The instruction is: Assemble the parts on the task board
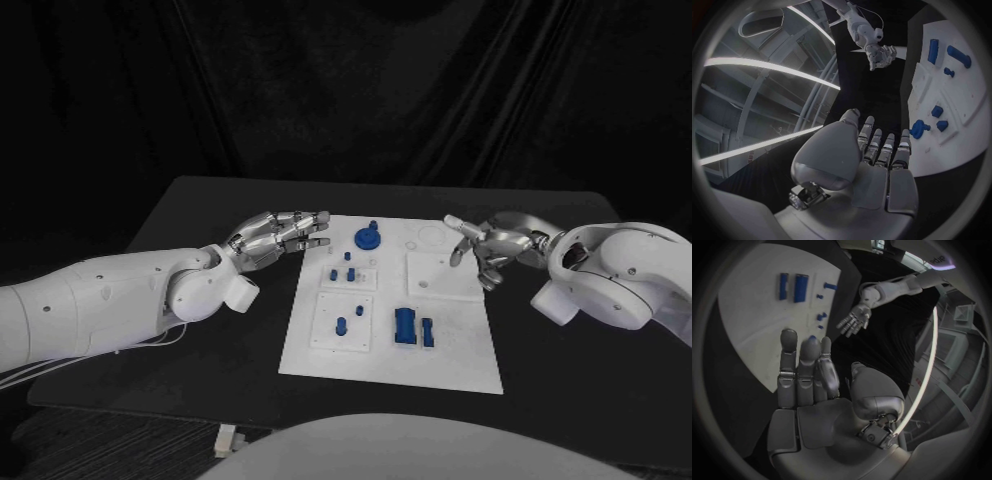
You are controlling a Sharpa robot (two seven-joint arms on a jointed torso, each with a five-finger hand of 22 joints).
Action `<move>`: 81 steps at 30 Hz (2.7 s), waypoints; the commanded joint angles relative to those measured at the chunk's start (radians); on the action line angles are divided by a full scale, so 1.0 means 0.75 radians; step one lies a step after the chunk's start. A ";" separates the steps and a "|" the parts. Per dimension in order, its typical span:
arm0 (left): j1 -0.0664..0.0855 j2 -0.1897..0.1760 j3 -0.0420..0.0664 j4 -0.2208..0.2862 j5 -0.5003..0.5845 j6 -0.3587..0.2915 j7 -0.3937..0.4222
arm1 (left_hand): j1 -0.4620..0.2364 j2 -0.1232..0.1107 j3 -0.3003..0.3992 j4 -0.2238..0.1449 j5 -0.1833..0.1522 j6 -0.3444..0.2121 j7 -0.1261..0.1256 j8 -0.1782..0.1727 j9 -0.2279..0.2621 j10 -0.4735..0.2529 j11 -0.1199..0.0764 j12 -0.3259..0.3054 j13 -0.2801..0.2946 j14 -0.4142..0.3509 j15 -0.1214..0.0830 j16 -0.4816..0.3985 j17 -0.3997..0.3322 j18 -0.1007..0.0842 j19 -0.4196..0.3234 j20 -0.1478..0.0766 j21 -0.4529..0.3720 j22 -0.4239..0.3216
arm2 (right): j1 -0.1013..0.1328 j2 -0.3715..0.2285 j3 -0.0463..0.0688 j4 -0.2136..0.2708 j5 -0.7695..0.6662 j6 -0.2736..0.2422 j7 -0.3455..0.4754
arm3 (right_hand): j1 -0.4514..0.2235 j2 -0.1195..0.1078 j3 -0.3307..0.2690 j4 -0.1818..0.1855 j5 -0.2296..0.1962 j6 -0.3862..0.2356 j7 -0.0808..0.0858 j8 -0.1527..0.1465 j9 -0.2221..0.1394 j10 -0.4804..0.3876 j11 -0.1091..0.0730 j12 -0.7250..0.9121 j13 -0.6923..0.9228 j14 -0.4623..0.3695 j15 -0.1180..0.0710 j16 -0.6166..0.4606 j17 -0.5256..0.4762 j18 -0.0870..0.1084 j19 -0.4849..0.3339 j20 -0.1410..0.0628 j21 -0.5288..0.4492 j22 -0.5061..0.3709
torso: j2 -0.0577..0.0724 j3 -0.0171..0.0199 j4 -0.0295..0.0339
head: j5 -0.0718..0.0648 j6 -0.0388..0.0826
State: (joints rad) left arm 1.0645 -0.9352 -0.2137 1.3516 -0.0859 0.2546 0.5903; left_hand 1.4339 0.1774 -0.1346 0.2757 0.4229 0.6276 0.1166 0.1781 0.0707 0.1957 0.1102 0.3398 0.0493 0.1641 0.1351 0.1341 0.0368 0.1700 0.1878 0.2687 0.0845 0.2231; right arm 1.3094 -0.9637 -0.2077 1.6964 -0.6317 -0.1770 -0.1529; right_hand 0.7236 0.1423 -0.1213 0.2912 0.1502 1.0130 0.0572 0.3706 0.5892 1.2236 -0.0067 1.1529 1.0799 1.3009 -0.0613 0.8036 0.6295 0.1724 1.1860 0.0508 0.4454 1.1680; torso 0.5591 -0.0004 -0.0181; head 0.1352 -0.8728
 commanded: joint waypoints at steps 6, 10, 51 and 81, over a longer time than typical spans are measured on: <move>0.003 0.022 0.002 0.028 -0.019 -0.185 0.252 | -0.176 0.000 -0.170 0.022 -0.319 -0.107 -0.036 -0.046 -0.014 -0.053 -0.057 -0.066 -0.009 -0.145 -0.094 -0.099 -0.025 0.014 -0.137 -0.121 -0.066 -0.128 | -0.021 -0.006 0.000 -0.054 0.517 -0.111 0.856 | 0.272 -0.022 -0.140 0.000 0.020 -0.520 -0.002 -0.330 -0.279 -1.124 0.324 -1.154 -0.850 -1.085 0.393 -0.982 -0.578 -0.133 -0.917 0.251 -0.502 -0.596 | -0.010 0.0011 -0.0002 | -0.012 0.000; 0.003 0.036 0.002 0.031 -0.060 -0.291 0.338 | -0.185 -0.044 -0.206 0.021 -0.391 -0.204 -0.123 -0.102 -0.028 -0.114 -0.162 -0.132 -0.017 -0.205 -0.157 -0.162 -0.043 0.014 -0.191 -0.182 -0.083 -0.182 | -0.083 0.009 0.000 -0.108 0.415 -0.151 1.072 | 0.411 -0.032 -0.163 -0.001 0.018 -0.907 -0.193 -0.417 -0.542 -1.555 0.045 -1.390 -1.232 -1.693 0.279 -1.036 -0.805 -0.073 -1.577 0.268 -0.587 -1.502 | -0.033 0.0045 -0.0025 | -0.014 0.000; -0.019 0.201 0.275 0.282 0.109 -1.328 -0.087 | -1.615 -0.237 0.179 -0.368 -0.564 -0.837 -0.155 -0.237 -0.094 -0.261 -0.147 -0.453 -0.066 -0.219 -0.180 -0.179 -0.049 -0.227 -0.250 -0.358 -0.113 -0.298 | -0.346 0.245 0.277 -0.168 0.842 -0.791 0.897 | -0.965 -0.190 0.162 -0.388 -0.200 -1.351 -0.076 -0.494 -0.786 -1.631 0.009 -1.537 -1.440 -1.735 0.082 -1.071 -0.839 -0.230 -1.581 -0.068 -0.594 -1.557 | -0.020 0.0005 0.0242 | -0.180 0.364; -0.019 0.207 0.285 0.291 0.114 -1.366 -0.094 | -1.912 -0.237 0.179 -0.368 -0.564 -0.837 -0.155 -0.237 -0.094 -0.261 -0.147 -0.453 -0.066 -0.219 -0.180 -0.179 -0.049 -0.227 -0.250 -0.358 -0.113 -0.298 | -0.346 0.245 0.277 -0.168 0.842 -0.791 0.897 | -0.965 -0.190 0.162 -0.388 -0.200 -1.351 -0.076 -0.494 -0.786 -1.631 0.009 -1.537 -1.440 -1.735 0.082 -1.071 -0.839 -0.230 -1.581 -0.068 -0.594 -1.557 | -0.020 0.0005 0.0242 | -0.180 0.364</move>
State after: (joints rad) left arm 1.0513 -0.7818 -0.0015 1.5675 -0.0017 -0.7612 0.5097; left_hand 0.0067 -0.0001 0.0004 0.0040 0.0036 0.0036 0.0000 0.0048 0.0017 0.0033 -0.0071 0.0062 0.0013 -0.0032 -0.0069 0.0036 0.0008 0.0135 0.0011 0.0068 0.0033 0.0009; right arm 1.0517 -0.7797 -0.0012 1.5696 0.0026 -0.7573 0.5297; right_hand 0.0064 -0.0011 0.0001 0.0027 0.0036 0.0035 0.0000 0.0036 0.0011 -0.0016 -0.0050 0.0039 0.0012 0.0003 0.0053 0.0037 0.0013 0.0076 0.0003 0.0054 0.0064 0.0015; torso 0.5442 0.0000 0.0000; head -0.0001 -0.5999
